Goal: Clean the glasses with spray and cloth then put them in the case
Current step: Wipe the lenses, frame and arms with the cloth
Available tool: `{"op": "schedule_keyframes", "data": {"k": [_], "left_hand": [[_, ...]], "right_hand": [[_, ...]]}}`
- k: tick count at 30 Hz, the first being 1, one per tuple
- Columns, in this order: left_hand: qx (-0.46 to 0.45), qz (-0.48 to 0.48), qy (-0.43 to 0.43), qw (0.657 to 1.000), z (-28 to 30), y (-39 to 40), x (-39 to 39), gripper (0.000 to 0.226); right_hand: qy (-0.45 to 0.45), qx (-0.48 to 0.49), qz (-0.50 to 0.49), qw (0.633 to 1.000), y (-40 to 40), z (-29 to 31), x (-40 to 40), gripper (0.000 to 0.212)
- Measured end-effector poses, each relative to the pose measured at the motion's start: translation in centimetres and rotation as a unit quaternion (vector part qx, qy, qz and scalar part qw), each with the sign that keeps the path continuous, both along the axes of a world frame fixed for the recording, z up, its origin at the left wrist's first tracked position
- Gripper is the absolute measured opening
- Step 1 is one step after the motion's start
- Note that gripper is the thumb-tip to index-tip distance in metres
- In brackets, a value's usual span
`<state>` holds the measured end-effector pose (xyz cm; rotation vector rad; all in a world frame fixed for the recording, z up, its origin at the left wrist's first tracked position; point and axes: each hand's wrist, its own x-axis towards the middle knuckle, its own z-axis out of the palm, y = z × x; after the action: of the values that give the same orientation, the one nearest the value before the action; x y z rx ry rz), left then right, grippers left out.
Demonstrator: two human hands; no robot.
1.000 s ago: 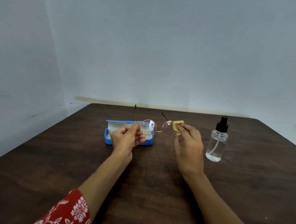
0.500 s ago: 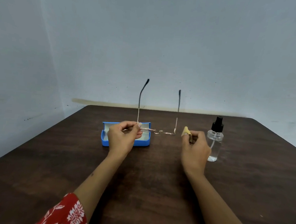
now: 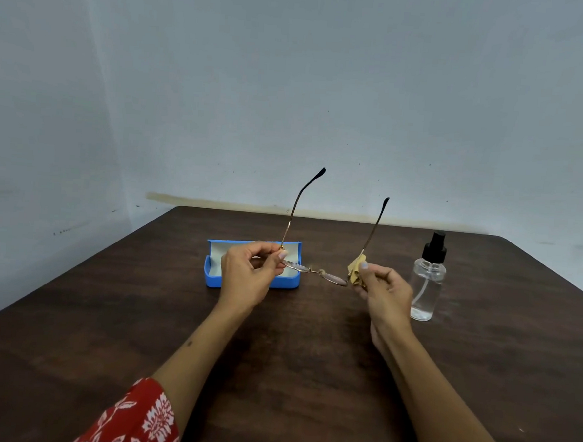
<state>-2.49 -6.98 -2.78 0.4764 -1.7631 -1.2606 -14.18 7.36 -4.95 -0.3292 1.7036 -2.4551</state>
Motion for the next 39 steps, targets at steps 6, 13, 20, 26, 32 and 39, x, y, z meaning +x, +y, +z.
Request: {"op": "schedule_keyframes", "data": {"k": [6, 13, 20, 26, 32, 39], "left_hand": [[0.030, -0.052, -0.032, 0.998, -0.1, -0.4, 0.0, 0.013], [0.012, -0.107, -0.165, 0.980, -0.2, -0.6, 0.8, 0.008], [-0.013, -0.084, -0.160, 0.983, -1.1, 0.5, 1.4, 0.007], [0.033, -0.063, -0.122, 0.990, -1.6, 0.9, 1.3, 0.008], [0.042, -0.075, -0.123, 0.989, -2.0, 0.5, 1.3, 0.008], [0.046, -0.076, -0.113, 0.990, -2.1, 0.5, 1.2, 0.008]], "right_hand": [[0.022, 0.004, 0.003, 1.000, 0.4, 0.0, -0.3, 0.031], [0.117, 0.064, -0.052, 0.990, 0.6, 0.2, 0.0, 0.024], [0.176, 0.041, -0.123, 0.976, 1.1, 1.8, 0.2, 0.038], [0.175, 0.134, -0.083, 0.972, 1.4, 0.5, 0.4, 0.030], [0.183, 0.090, -0.114, 0.972, 1.4, 2.0, 0.5, 0.025], [0.166, 0.208, -0.121, 0.956, 2.0, 1.8, 1.0, 0.021]]}}
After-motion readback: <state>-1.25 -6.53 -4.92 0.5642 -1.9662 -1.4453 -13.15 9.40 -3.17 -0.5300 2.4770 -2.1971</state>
